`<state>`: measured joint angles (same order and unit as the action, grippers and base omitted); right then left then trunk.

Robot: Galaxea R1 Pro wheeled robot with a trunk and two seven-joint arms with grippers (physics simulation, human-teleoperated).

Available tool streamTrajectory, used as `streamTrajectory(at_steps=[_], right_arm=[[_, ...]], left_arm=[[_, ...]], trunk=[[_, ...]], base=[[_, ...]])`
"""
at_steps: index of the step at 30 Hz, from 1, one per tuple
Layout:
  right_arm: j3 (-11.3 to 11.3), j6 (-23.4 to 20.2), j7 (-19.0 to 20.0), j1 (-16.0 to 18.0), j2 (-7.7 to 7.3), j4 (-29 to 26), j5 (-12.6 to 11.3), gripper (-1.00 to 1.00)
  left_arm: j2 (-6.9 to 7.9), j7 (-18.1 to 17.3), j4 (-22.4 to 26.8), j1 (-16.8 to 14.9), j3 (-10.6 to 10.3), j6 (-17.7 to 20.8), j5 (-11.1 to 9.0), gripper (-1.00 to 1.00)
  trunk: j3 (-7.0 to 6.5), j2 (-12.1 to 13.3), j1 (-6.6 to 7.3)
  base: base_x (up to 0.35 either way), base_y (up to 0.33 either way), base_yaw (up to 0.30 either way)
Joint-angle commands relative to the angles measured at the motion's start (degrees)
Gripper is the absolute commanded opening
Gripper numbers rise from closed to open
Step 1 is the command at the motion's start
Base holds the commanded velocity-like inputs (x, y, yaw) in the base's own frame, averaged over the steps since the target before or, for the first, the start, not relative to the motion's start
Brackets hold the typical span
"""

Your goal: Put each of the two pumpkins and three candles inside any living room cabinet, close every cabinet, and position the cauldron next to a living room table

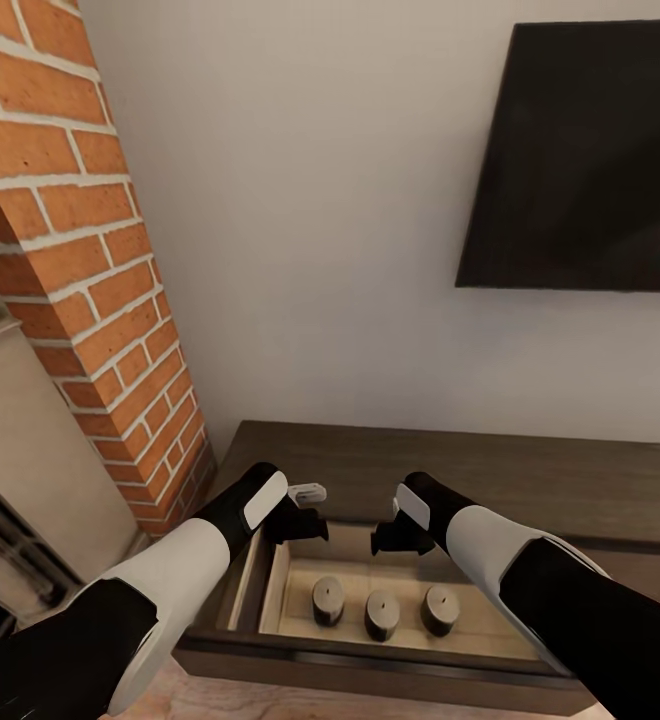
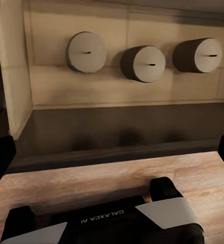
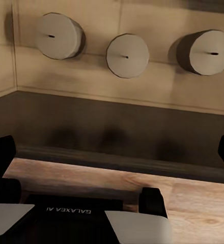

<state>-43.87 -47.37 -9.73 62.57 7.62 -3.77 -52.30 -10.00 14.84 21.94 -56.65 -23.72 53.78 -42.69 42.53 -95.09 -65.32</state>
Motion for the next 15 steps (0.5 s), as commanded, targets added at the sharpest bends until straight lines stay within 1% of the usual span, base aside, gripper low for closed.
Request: streamTrajectory(at_steps=[1, 7, 15], right_arm=[[-0.26, -0.13, -0.47, 0.03, -0.03, -0.09, -0.61, 1.0], [-0.32, 0.06, -0.41, 0.02, -0.04, -0.23, -0.61, 1.0], [-0.33, 0.14, -0.43, 0.03, -0.03, -0.27, -0.61, 1.0]], left_arm=[[0.0, 0.53, 0.03, -0.04, -0.18, 0.1, -0.55, 1.0], [0.0, 0.54, 0.04, -0.03, -0.17, -0.01, -0.53, 1.0], [0.0, 0.54, 0.1, 0.01, -0.1, -0.51, -0.47, 1.0]], trunk=[[-0.2, 0.39, 0.23], [-1.75, 2.8, 1.55], [-2.48, 2.8, 1.55]], base=[[0.0, 0.0, 0.0], [0.0, 0.0, 0.0], [0.0, 0.0, 0.0]])
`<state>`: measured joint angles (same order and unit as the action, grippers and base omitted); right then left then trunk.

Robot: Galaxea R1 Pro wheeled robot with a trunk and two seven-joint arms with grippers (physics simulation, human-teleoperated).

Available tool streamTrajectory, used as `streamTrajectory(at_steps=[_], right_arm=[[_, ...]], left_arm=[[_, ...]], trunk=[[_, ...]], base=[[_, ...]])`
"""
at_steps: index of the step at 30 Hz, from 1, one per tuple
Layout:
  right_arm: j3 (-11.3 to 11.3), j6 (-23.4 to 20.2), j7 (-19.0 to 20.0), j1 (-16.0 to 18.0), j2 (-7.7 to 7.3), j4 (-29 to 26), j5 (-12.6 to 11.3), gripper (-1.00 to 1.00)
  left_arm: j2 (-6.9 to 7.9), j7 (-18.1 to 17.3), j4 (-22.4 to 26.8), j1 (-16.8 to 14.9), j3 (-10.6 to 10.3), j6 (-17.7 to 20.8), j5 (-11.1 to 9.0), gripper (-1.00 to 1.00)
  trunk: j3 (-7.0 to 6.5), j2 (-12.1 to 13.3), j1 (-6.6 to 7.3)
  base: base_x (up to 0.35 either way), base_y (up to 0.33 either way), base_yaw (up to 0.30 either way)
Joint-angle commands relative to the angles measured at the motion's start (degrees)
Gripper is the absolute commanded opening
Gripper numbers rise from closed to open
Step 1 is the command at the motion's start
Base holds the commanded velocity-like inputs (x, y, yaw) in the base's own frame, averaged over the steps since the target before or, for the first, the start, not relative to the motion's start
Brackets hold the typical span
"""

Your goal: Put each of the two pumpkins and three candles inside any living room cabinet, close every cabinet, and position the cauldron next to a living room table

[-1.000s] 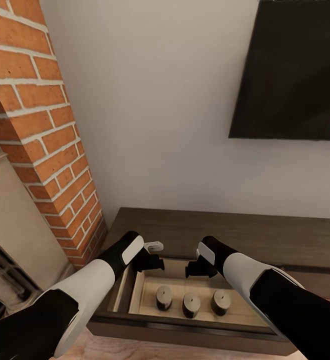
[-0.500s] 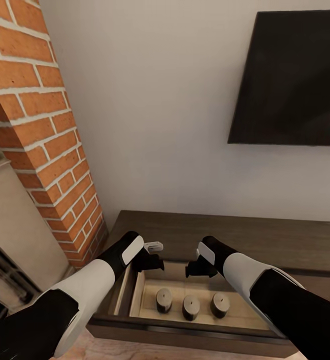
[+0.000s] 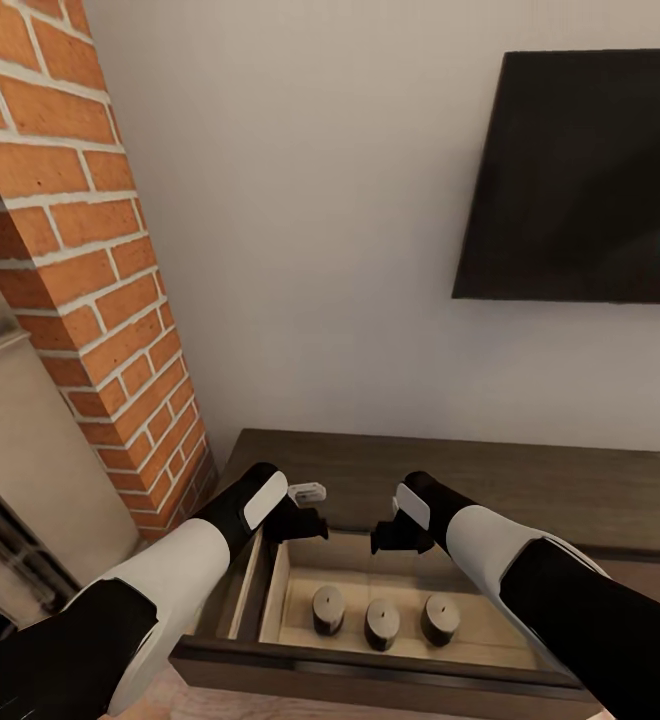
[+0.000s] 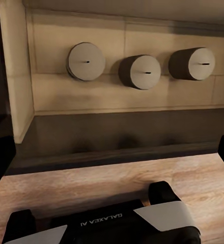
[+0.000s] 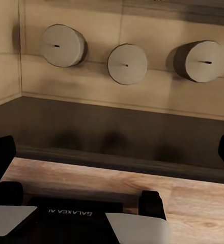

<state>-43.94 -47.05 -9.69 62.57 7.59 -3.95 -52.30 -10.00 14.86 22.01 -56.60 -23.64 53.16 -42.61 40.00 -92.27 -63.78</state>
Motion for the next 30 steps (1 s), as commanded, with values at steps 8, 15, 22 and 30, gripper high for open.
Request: streamTrajectory(at_steps=[8, 15, 22, 30], right_arm=[[-0.24, -0.13, -0.35, 0.01, 0.04, -0.09, -0.54, 1.0], [-0.26, 0.11, -0.37, 0.02, 0.05, -0.09, -0.41, 1.0], [-0.27, 0.12, -0.49, 0.03, 0.05, -0.09, -0.36, 1.0], [-0.34, 0.2, -0.59, 0.03, 0.05, -0.09, -0.35, 1.0]], left_arm=[[0.05, 0.43, 0.03, 0.31, -0.18, -0.35, -0.63, 1.0], [0.07, 0.45, 0.03, 0.48, -0.2, -2.55, -0.56, 1.0], [0.07, 0.48, 0.05, 0.52, -0.25, -2.86, -0.48, 1.0], [0.07, 0.52, 0.04, 0.52, -0.26, -2.93, -0.38, 1.0]], trunk=[[-0.39, -0.03, 0.0], [-0.42, -0.03, 0.0], [-0.42, -0.03, 0.0], [-0.42, -0.03, 0.0]], base=[[-0.121, 0.0, 0.0], [-0.13, 0.0, 0.0], [-0.156, 0.0, 0.0], [-0.015, 0.0, 0.0]])
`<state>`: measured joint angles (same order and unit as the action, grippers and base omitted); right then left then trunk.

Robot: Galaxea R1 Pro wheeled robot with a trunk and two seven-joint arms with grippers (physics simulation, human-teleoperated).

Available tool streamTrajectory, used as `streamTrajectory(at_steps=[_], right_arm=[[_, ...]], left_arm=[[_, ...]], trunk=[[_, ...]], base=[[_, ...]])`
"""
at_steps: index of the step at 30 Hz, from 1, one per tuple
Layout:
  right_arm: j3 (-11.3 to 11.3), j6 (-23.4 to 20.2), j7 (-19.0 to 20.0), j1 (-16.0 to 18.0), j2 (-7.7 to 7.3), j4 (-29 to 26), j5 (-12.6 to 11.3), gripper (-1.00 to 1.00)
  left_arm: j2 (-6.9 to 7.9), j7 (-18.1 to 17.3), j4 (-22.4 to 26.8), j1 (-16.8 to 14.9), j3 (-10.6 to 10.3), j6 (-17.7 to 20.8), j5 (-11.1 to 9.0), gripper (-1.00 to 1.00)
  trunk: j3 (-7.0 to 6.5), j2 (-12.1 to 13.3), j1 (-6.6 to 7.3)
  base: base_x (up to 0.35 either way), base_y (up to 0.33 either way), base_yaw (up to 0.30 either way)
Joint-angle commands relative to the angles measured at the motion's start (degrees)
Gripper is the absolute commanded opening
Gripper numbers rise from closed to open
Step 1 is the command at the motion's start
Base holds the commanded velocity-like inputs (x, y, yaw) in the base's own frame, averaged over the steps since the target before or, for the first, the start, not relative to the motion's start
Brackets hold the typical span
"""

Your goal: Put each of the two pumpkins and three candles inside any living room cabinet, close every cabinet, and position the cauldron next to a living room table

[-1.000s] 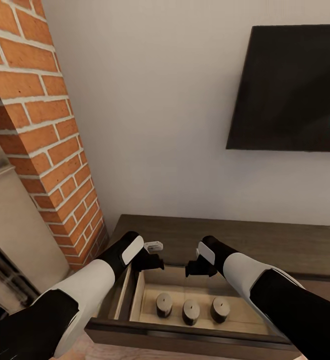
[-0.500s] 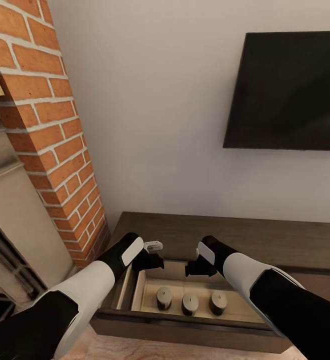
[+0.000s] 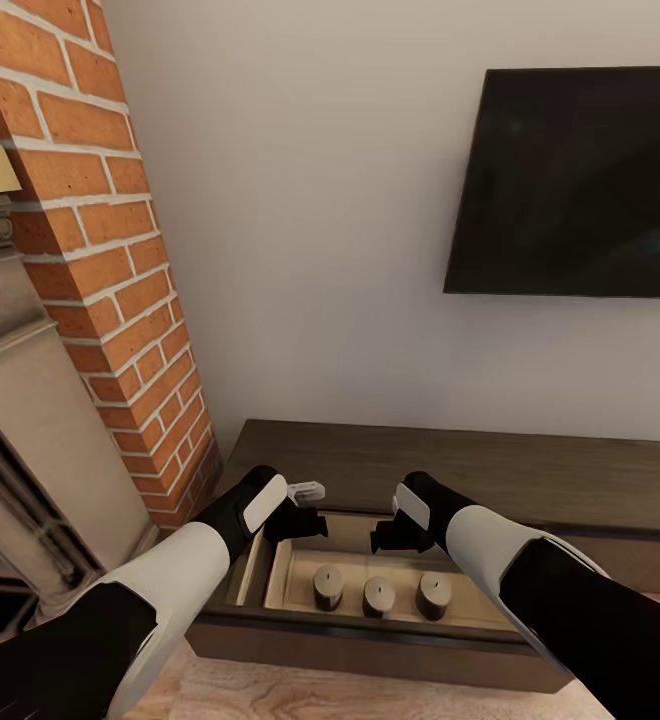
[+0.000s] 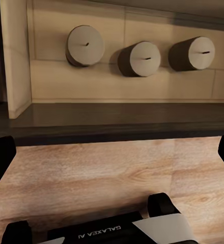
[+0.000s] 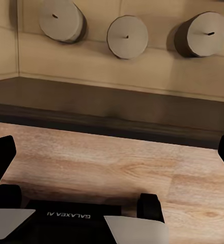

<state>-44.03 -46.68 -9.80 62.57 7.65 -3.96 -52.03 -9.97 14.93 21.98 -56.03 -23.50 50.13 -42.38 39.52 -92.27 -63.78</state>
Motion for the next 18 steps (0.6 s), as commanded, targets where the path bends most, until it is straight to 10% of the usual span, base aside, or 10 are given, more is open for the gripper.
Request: streamTrajectory(at_steps=[1, 18], right_arm=[[-0.25, -0.18, -0.47, 0.02, -0.01, -0.08, -0.62, 1.0], [-0.41, 1.77, -0.56, 0.01, 0.01, -0.08, -0.62, 1.0]], left_arm=[[0.04, 0.45, 0.08, -0.02, -0.4, 0.09, -0.61, 1.0], [0.27, 0.35, 0.0, 0.01, -0.46, -2.43, -0.48, 1.0]], trunk=[[0.05, -0.03, 0.01], [-1.11, -0.03, 0.01]], base=[[-0.061, 0.0, -0.005], [-0.191, 0.0, -0.141]])
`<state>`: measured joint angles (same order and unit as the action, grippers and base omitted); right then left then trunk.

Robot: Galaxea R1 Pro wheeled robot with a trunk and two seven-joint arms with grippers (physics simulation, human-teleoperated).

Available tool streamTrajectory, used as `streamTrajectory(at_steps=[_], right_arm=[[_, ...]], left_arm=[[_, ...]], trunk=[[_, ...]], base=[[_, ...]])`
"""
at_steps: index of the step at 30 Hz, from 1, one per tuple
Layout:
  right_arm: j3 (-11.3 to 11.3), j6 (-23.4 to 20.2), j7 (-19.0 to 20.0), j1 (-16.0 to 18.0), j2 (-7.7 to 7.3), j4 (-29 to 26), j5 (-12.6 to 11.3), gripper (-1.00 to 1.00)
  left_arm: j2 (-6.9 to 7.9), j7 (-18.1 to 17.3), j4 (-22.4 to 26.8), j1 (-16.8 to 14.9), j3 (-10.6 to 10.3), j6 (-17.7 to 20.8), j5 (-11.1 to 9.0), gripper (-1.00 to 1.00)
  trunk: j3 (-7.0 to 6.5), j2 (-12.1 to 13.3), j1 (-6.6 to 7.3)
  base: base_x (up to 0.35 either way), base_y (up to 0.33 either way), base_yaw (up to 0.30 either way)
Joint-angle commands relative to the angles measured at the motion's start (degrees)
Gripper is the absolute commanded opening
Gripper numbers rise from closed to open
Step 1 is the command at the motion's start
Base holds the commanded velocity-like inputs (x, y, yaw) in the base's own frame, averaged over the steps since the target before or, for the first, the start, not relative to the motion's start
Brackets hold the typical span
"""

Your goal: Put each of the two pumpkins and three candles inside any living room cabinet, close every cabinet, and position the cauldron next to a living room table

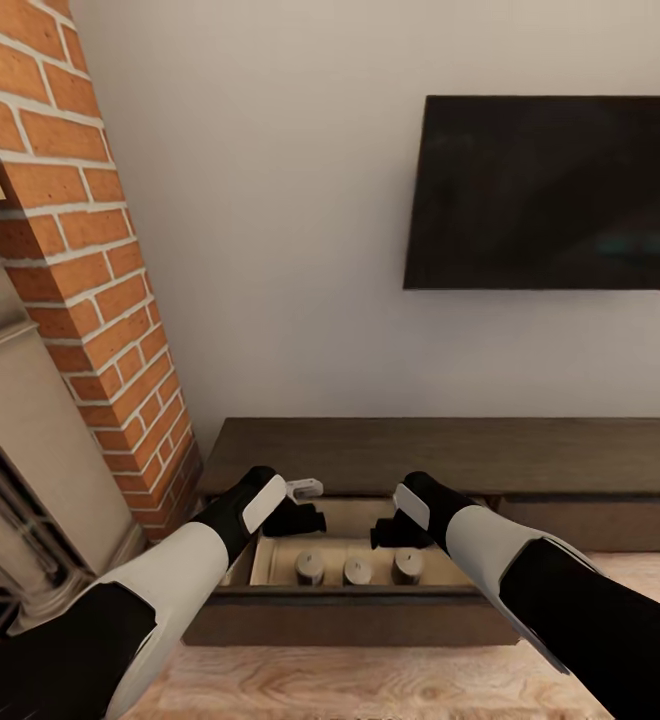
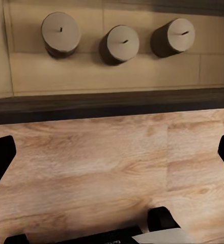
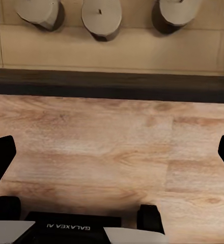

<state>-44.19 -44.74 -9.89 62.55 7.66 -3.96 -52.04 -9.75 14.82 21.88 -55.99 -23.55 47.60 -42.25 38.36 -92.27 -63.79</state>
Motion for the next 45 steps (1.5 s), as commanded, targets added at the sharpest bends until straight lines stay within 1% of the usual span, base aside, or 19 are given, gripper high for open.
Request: streamTrajectory(at_steps=[1, 5, 8, 20, 26, 33, 38, 45], right_arm=[[-0.3, 0.09, -0.48, 0.03, 0.03, -0.08, -0.61, 1.0], [-0.34, 0.42, -0.48, 0.05, 0.06, -0.08, -0.57, 1.0], [-0.36, 0.49, -0.48, 0.05, 0.07, -0.08, -0.54, 1.0], [-0.37, 0.53, -0.48, 0.06, 0.07, -0.08, -0.44, 1.0], [-0.44, 0.54, -0.45, 0.06, 0.15, -0.08, -0.36, 1.0], [-0.46, 0.54, -0.4, 0.04, 0.16, -0.08, -0.35, 1.0], [-0.41, 0.54, -0.4, 0.05, 0.15, -0.08, -0.35, 1.0], [-0.46, 0.54, -0.4, 0.05, 0.16, -0.08, -0.27, 1.0]], left_arm=[[0.06, 0.45, 0.09, -0.02, -0.42, -0.79, -0.63, 1.0], [0.08, 0.43, 0.09, 0.0, -0.44, -2.09, -0.64, 1.0], [0.08, 0.44, 0.09, 0.0, -0.44, -2.39, -0.64, 1.0], [0.08, 0.47, 0.09, 0.0, -0.44, -2.67, -0.64, 1.0], [0.1, 0.42, -1.16, 0.0, -0.44, -2.69, -0.64, 1.0], [0.09, 0.39, -1.45, 0.0, -0.44, -2.69, -0.61, 1.0], [0.08, 0.38, -1.49, 0.0, -0.44, -2.69, -0.64, 1.0], [0.08, 0.39, -1.92, 0.0, -0.44, -2.78, -0.68, 1.0]], trunk=[[-0.03, -0.03, 0.02], [-0.35, -0.03, 0.02], [-0.59, -0.03, 0.02], [-1.59, -0.03, 0.02], [-2.09, -0.03, 0.02], [-2.65, -0.03, 0.02], [-2.78, -0.03, 0.02], [-3.15, -0.03, 0.02]], base=[[-0.08, 0.0, -0.17], [-0.04, 0.0, -0.171], [-0.013, 0.0, -0.171], [-0.008, 0.0, -0.164], [-0.242, 0.0, -0.151], [-0.303, 0.0, -0.135], [-0.111, 0.0, -0.028], [-0.195, -0.048, 0.157]])
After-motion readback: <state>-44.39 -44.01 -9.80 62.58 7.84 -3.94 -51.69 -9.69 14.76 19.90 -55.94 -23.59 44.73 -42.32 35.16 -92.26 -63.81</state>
